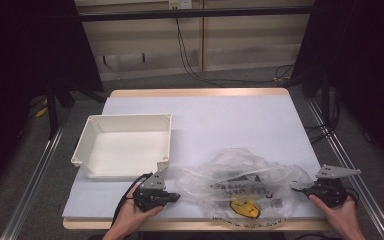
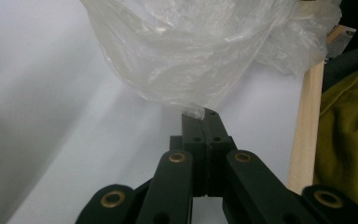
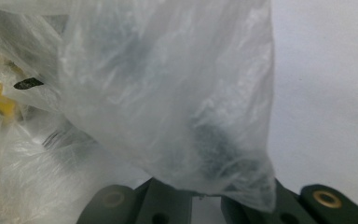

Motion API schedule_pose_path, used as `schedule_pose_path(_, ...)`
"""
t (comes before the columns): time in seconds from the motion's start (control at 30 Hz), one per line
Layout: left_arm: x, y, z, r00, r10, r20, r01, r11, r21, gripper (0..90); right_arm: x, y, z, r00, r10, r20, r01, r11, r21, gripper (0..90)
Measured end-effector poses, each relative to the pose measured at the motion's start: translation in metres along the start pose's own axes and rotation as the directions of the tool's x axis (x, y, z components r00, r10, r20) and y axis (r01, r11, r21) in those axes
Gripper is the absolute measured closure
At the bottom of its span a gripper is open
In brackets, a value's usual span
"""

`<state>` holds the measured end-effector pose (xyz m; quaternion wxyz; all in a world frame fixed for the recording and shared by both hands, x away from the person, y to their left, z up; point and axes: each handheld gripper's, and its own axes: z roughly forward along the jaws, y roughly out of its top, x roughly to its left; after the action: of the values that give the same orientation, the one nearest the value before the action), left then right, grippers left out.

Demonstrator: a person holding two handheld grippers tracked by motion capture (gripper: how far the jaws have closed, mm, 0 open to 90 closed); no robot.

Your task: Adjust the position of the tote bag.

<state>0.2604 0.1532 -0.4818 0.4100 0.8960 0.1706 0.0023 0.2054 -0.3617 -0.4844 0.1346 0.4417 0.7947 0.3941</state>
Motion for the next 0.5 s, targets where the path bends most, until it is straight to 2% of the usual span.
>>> schedule_pose_path(0.03,0.0,0.0,-0.001,1.0,0.002,0.003,-0.002,1.0,0.002,90.0,0.001,0.0,-0.001,1.0,0.0,-0.001,0.0,1.0,-0.006,90.0)
schedule_pose_path(0.07,0.0,0.0,-0.001,0.9998,-0.01,0.015,0.011,0.9998,-0.017,90.0,0.001,0.0,-0.002,1.0,-0.003,-0.007,0.003,1.0,-0.018,90.0)
schedule_pose_path(0.13,0.0,0.0,-0.003,0.9999,-0.004,0.012,0.004,0.9999,-0.016,90.0,0.001,0.0,-0.005,0.9998,-0.008,-0.016,0.007,0.999,-0.046,87.7)
schedule_pose_path(0.23,-0.001,0.0,-0.008,0.9997,-0.02,0.017,0.021,0.9982,-0.056,89.9,0.002,0.001,-0.012,0.9997,0.002,-0.026,-0.004,0.996,-0.094,83.8)
schedule_pose_path(0.37,-0.003,0.0,-0.014,0.9989,-0.041,0.021,0.043,0.9933,-0.107,80.2,0.004,0.002,-0.02,0.9992,0.009,-0.04,-0.015,0.989,-0.147,77.9)
schedule_pose_path(0.43,-0.004,-0.001,-0.017,0.9989,-0.045,0.01,0.046,0.9913,-0.123,77.0,0.005,0.002,-0.025,0.9986,0.015,-0.051,-0.023,0.985,-0.174,72.2)
schedule_pose_path(0.5,-0.005,0.0,-0.019,0.9989,-0.045,0.017,0.047,0.9891,-0.14,73.8,0.007,0.003,-0.029,0.9988,0.022,-0.044,-0.03,0.982,-0.189,62.0)
